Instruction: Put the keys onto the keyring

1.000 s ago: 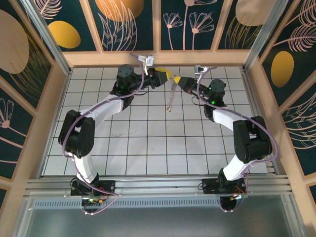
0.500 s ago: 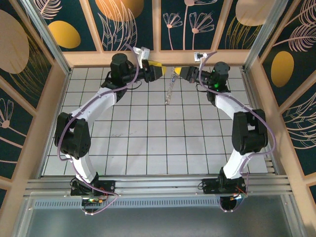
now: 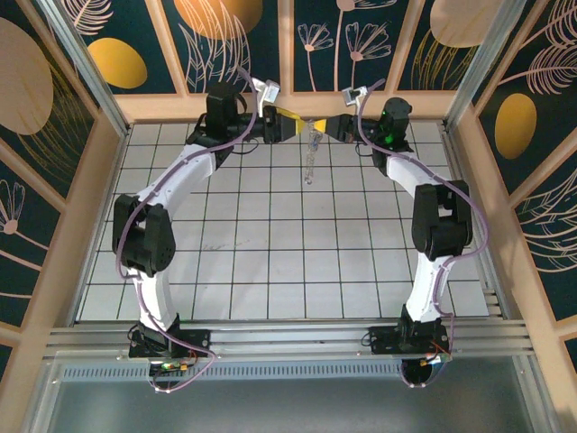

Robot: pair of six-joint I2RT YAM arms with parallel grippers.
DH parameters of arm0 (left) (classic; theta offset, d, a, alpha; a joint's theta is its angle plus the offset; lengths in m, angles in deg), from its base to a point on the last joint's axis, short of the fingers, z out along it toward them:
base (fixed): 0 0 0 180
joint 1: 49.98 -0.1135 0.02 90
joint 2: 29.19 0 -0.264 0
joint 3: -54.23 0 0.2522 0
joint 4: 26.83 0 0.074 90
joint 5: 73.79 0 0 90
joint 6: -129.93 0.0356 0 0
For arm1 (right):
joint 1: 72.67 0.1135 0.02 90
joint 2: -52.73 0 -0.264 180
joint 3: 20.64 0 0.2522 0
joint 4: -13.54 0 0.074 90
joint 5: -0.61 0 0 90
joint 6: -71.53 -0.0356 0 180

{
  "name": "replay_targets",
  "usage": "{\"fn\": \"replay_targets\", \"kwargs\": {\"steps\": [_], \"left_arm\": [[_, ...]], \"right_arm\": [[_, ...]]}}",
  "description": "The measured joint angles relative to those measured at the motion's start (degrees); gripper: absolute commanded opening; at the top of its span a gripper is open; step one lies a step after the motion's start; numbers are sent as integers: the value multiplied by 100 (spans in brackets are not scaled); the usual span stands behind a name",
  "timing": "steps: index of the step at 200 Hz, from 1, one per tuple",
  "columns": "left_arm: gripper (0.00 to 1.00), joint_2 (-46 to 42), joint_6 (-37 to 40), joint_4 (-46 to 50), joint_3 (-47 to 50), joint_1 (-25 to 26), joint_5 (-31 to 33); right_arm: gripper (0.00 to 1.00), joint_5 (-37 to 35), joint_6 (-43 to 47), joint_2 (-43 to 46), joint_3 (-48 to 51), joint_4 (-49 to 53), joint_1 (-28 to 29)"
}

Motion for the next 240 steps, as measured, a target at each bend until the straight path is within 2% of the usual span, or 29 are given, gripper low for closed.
{"fn": "replay_targets", "kwargs": {"steps": [48, 136, 240], "left_arm": [[43, 348, 46, 317, -254, -2, -96], [42, 522, 2, 304, -529, -11, -227], [41, 726, -417, -170, -549, -61, -247]], "right_arm": [[0, 70, -293, -92, -199, -151, 61], [0, 66, -343, -133, -450, -122, 197], [0, 68, -15, -232, -452, 339, 254]]}}
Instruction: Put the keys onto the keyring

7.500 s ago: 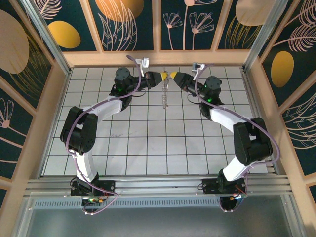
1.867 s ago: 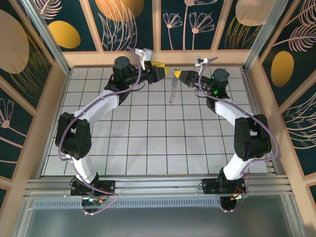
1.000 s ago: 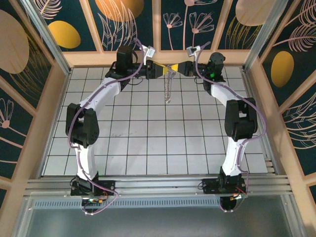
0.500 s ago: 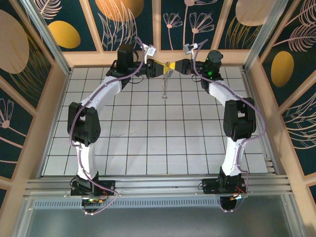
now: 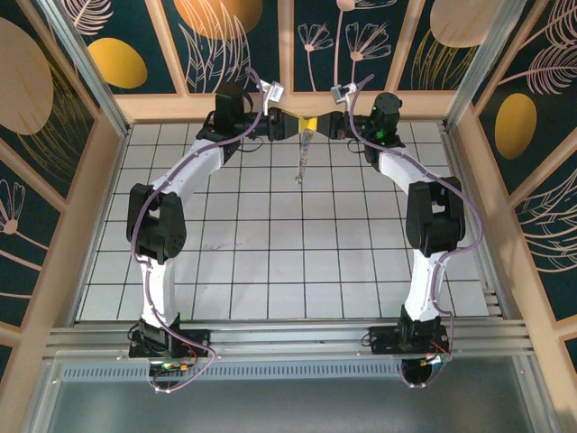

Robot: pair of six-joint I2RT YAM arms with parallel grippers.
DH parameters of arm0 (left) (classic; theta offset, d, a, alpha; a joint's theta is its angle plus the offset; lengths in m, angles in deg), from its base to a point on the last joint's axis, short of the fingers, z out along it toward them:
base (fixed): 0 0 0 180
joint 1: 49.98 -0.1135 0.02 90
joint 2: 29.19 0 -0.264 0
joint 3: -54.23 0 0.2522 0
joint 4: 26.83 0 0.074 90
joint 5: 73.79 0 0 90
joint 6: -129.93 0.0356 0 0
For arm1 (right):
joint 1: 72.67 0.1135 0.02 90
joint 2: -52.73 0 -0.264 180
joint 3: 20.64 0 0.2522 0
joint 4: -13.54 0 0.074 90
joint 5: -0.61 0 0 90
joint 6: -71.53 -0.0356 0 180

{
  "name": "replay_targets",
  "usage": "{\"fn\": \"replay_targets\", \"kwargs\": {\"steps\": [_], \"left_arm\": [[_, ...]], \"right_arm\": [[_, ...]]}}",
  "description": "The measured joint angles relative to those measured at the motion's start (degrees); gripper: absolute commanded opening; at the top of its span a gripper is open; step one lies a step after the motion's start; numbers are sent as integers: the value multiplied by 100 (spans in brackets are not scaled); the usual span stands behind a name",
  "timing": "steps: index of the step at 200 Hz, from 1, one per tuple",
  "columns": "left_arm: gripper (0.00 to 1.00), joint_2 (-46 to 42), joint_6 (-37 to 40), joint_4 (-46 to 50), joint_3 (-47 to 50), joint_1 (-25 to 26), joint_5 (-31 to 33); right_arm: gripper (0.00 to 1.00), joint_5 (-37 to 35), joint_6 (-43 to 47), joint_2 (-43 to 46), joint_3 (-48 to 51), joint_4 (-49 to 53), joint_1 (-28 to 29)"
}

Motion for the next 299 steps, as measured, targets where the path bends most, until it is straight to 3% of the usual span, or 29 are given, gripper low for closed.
{"fn": "replay_targets", "kwargs": {"steps": [38, 120, 175, 234, 256, 299], "left_arm": [[37, 0, -129, -107, 0, -28, -55], [40, 0, -197, -330, 111, -39, -83], [32, 2, -256, -337, 111, -39, -87], [32, 4, -275, -345, 249, -39, -85], [30, 4, -282, -378, 271, -39, -85], [17, 4, -439, -557, 291, -39, -96]], "right_arm": [[0, 0, 109, 0, -17, 151, 2], [0, 0, 129, 0, -63, 192, 4], [0, 0, 151, 0, -63, 190, 4], [0, -2, 151, 0, -63, 190, 4], [0, -2, 151, 0, -63, 190, 4], [0, -4, 151, 0, -63, 192, 4]]}}
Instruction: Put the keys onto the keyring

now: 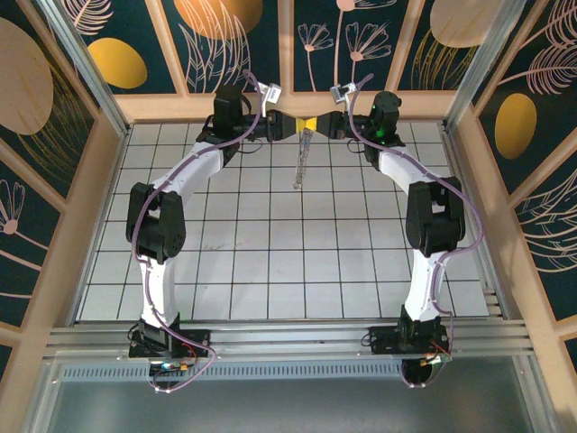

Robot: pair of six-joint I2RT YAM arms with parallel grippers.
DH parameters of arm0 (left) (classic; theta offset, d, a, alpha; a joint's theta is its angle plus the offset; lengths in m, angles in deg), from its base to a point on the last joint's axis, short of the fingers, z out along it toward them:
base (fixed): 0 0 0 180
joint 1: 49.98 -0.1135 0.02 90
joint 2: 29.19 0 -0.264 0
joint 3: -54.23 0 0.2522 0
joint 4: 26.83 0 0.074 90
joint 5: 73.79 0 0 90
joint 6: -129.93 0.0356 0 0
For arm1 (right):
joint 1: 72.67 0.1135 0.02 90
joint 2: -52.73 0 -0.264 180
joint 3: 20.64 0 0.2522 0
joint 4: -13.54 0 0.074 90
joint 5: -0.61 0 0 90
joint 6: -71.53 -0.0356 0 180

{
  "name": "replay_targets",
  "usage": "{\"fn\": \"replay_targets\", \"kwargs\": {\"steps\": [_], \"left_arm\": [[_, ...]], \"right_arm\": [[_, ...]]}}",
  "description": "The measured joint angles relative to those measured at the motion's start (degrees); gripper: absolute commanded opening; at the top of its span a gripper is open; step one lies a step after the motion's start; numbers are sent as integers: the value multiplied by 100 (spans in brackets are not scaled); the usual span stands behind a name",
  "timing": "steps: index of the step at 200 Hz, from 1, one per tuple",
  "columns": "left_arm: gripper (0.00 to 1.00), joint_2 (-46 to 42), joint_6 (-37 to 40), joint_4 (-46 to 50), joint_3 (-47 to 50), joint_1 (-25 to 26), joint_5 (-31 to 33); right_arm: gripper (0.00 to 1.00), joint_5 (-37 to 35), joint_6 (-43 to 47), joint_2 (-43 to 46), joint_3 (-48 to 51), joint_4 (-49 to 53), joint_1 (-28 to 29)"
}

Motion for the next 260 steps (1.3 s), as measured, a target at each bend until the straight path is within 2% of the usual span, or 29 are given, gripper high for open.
{"fn": "replay_targets", "kwargs": {"steps": [20, 58, 124, 175, 194, 228, 260], "left_arm": [[14, 0, -94, -131, 20, 0, -33], [20, 0, -280, -483, 210, 0, -118], [19, 0, -439, -839, 450, 0, -162], [10, 0, -721, -1147, 496, 0, -136], [0, 0, -866, -1272, 540, -7, -129], [0, 0, -1110, -1574, 629, -7, -118], [0, 0, -1368, -1998, 769, -7, -103]], "right_arm": [[0, 0, 0, 0, 0, -2, 0], [0, -2, -2, 0, 0, -7, 0], [0, -2, -7, -13, 0, -9, 0], [0, 2, -7, -13, 0, -35, 0], [0, 2, -4, -13, 0, -74, 0], [0, 0, -4, -11, 2, -160, 0], [27, -35, -7, -9, 4, -181, 0]]}}
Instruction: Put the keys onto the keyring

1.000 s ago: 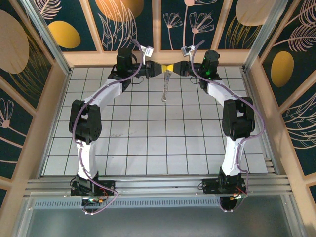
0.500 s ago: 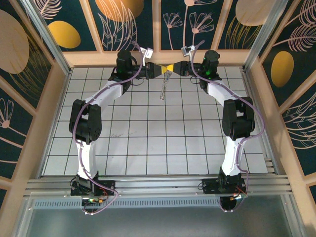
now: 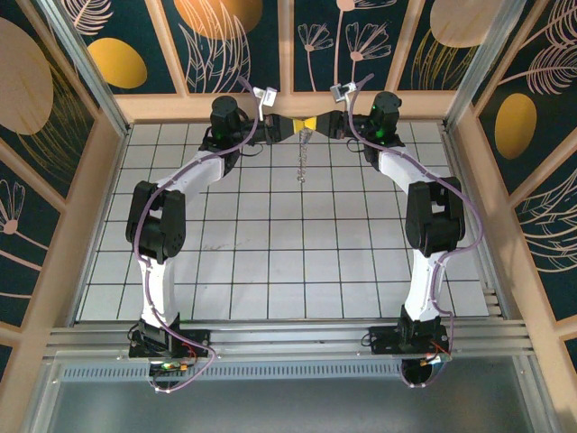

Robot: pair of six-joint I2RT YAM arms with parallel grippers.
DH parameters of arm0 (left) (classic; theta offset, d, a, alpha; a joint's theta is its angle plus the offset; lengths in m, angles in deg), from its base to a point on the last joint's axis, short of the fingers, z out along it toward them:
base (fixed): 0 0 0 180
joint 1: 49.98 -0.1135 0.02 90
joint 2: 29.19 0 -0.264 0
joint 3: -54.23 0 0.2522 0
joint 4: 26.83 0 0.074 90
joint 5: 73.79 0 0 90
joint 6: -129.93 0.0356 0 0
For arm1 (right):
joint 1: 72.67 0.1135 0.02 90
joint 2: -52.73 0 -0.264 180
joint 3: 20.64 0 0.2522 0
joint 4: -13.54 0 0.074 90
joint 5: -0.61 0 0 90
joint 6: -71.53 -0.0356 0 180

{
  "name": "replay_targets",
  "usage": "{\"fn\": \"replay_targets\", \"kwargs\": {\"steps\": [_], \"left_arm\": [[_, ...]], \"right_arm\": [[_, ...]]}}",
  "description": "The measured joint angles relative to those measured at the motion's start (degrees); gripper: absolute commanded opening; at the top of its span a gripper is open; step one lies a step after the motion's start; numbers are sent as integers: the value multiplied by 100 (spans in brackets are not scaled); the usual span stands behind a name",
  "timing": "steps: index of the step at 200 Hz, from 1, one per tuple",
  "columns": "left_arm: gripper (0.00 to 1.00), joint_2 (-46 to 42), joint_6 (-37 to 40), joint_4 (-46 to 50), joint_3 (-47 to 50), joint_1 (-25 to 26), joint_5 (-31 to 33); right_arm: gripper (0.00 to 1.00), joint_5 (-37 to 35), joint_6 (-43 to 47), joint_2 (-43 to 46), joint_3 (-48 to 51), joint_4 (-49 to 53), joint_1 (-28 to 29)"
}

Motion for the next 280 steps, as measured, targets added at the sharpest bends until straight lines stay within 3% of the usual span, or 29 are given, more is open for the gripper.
{"fn": "replay_targets", "kwargs": {"steps": [30, 91, 120, 167, 234, 280], "left_arm": [[0, 0, -267, -420, 72, 0, 9], [0, 0, -601, -907, 111, 0, 4], [0, 0, -756, -1115, 120, 0, -22], [0, 0, -896, -1259, 138, 0, -57], [0, 0, -999, -1390, 177, 0, -98], [0, 0, -1067, -1432, 186, 0, -101]], "right_arm": [[37, -195, -85, 48, 103, -114, -44], [39, -863, -918, 522, 1279, -1469, -592], [40, -1174, -828, 776, 1886, -1615, -673], [46, -1550, -225, 1043, 2277, -1333, -367], [47, -1950, 1156, 1539, 2251, -50, 157], [47, -2035, 1617, 1554, 2124, 455, 273]]}}
